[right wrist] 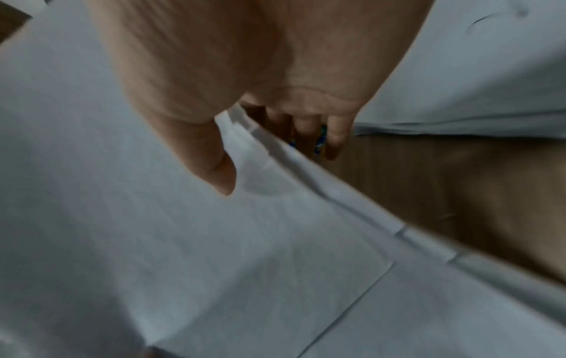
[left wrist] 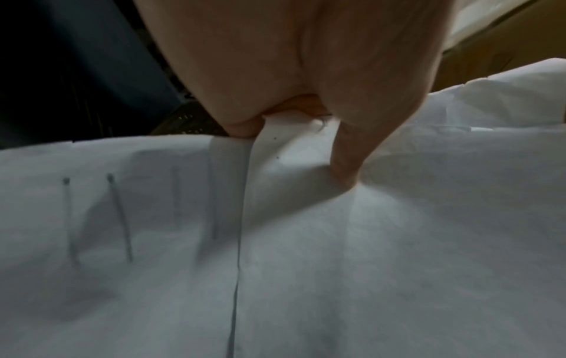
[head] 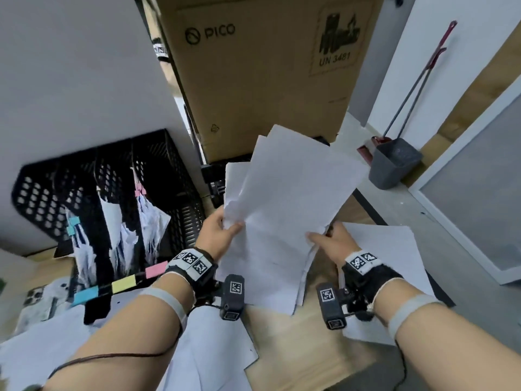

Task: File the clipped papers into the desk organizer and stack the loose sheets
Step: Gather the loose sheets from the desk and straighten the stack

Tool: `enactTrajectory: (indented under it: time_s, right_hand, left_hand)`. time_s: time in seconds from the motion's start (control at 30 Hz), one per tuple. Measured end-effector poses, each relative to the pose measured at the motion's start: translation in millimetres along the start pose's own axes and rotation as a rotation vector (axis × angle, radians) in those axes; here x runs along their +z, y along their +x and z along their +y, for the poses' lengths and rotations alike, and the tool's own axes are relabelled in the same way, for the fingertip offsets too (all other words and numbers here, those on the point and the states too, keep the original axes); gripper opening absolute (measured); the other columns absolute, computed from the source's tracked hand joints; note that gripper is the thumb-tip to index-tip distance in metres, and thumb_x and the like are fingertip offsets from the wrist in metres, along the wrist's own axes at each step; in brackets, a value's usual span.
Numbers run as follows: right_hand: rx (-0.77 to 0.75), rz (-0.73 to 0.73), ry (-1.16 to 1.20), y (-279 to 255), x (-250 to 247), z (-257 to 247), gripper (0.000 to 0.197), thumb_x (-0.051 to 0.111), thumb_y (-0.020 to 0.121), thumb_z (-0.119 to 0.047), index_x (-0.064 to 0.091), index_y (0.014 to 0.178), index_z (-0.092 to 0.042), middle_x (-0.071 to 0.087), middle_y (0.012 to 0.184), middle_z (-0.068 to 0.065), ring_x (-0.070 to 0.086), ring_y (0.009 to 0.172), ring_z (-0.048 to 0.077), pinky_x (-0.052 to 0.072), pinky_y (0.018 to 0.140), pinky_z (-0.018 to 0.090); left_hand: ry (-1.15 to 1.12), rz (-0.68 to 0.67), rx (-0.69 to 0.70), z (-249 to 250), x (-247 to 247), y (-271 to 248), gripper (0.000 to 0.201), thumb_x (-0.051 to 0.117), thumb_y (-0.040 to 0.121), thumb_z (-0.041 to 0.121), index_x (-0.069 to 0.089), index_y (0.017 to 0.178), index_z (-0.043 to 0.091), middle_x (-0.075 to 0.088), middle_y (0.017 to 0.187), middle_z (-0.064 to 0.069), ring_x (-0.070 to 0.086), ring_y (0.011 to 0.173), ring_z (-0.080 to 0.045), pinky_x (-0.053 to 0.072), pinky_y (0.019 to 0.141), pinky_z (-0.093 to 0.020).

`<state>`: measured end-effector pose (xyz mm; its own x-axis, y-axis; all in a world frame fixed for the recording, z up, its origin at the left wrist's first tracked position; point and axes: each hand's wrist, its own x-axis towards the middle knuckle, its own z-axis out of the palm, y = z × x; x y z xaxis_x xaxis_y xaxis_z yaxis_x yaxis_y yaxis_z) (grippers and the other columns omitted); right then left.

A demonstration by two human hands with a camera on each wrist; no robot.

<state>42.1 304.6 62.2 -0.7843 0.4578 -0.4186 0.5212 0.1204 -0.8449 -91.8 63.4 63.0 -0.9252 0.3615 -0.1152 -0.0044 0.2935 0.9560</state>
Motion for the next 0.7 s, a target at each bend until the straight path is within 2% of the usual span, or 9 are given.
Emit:
enactTrajectory:
  time_s: [0.07,0.13,0.27,0.33,0.37,0.4,0.47,0.57,0.7]
  right_hand:
    - [-0.134,0.019,0.047,-8,-5,-35,0.019,0.070,0.086,-0.015,0.066,0.104,-0.009,0.070,0.102,0.003,0.067,0.090,0.013,0.053,0.086,0.018]
    - [-0.255,0.097,0.045,-19,-13,-65,0.006,0.063,0.090,-0.010,0.067,0.086,-0.011,0.069,0.081,0.003,0.060,0.067,0.005,0.048,0.061,0.006]
    - [-0.350,0.230,0.080,-27,-22,-76,0.029,0.064,0.086,-0.012,0.056,0.059,-0.006,0.053,0.054,0.009,0.047,0.050,0.012,0.041,0.056,0.029]
    - [-0.335,0.206,0.071,-29,-23,-60,0.013,0.064,0.084,-0.005,0.062,0.073,0.002,0.063,0.064,0.016,0.057,0.055,0.007,0.050,0.056,0.029]
    - [-0.325,0.179,0.056,-31,-22,-50,0.006,0.063,0.082,0.000,0.065,0.087,0.002,0.068,0.075,0.012,0.063,0.063,0.001,0.052,0.058,0.019]
    - [-0.308,0.155,0.043,-30,-20,-36,0.023,0.062,0.080,0.002,0.064,0.102,-0.001,0.070,0.086,0.006,0.066,0.076,-0.001,0.049,0.059,0.010]
    - [-0.250,0.120,0.012,-32,-18,-15,0.047,0.061,0.078,-0.001,0.054,0.123,-0.011,0.067,0.103,0.000,0.065,0.098,0.012,0.048,0.071,0.015]
    - [-0.190,0.110,0.008,-33,-17,2,0.053,0.057,0.080,0.002,0.046,0.128,-0.016,0.063,0.109,0.003,0.058,0.103,0.019,0.042,0.084,0.027]
    - [-0.131,0.092,-0.031,-31,-16,13,0.047,0.057,0.083,0.000,0.050,0.128,-0.012,0.064,0.110,0.004,0.058,0.105,0.022,0.042,0.084,0.028]
  left_hand:
    - [-0.100,0.030,0.040,20,-2,-7,0.040,0.072,0.082,0.015,0.065,0.121,0.010,0.072,0.118,-0.012,0.067,0.111,-0.027,0.049,0.104,-0.050]
    - [-0.200,0.059,0.076,39,-3,-11,0.039,0.074,0.081,0.016,0.066,0.119,0.011,0.071,0.119,-0.013,0.065,0.115,-0.032,0.049,0.104,-0.051]
    - [-0.286,0.058,0.124,59,7,-21,0.043,0.075,0.084,0.003,0.060,0.123,0.010,0.071,0.119,-0.012,0.068,0.112,-0.029,0.054,0.097,-0.044]
    - [-0.289,0.064,0.111,53,19,-31,0.050,0.080,0.079,0.003,0.058,0.124,0.009,0.072,0.117,-0.009,0.070,0.109,-0.024,0.055,0.097,-0.042]
    - [-0.281,0.063,0.092,45,26,-36,0.055,0.082,0.077,0.004,0.057,0.126,0.008,0.072,0.118,-0.008,0.070,0.109,-0.022,0.055,0.098,-0.040]
    - [-0.269,0.056,0.070,36,32,-40,0.061,0.084,0.075,0.006,0.055,0.128,0.008,0.072,0.119,-0.008,0.069,0.111,-0.021,0.055,0.099,-0.040]
    - [-0.237,0.044,0.035,17,43,-46,0.073,0.090,0.070,0.018,0.051,0.131,0.013,0.069,0.123,-0.006,0.067,0.115,-0.021,0.054,0.100,-0.042]
    - [-0.196,0.045,-0.009,0,55,-49,0.078,0.093,0.065,0.034,0.052,0.129,0.017,0.069,0.122,-0.003,0.067,0.114,-0.019,0.054,0.099,-0.044]
    - [-0.124,0.036,-0.027,-7,65,-48,0.047,0.080,0.080,0.029,0.061,0.122,0.018,0.073,0.115,0.001,0.069,0.109,-0.019,0.054,0.098,-0.044]
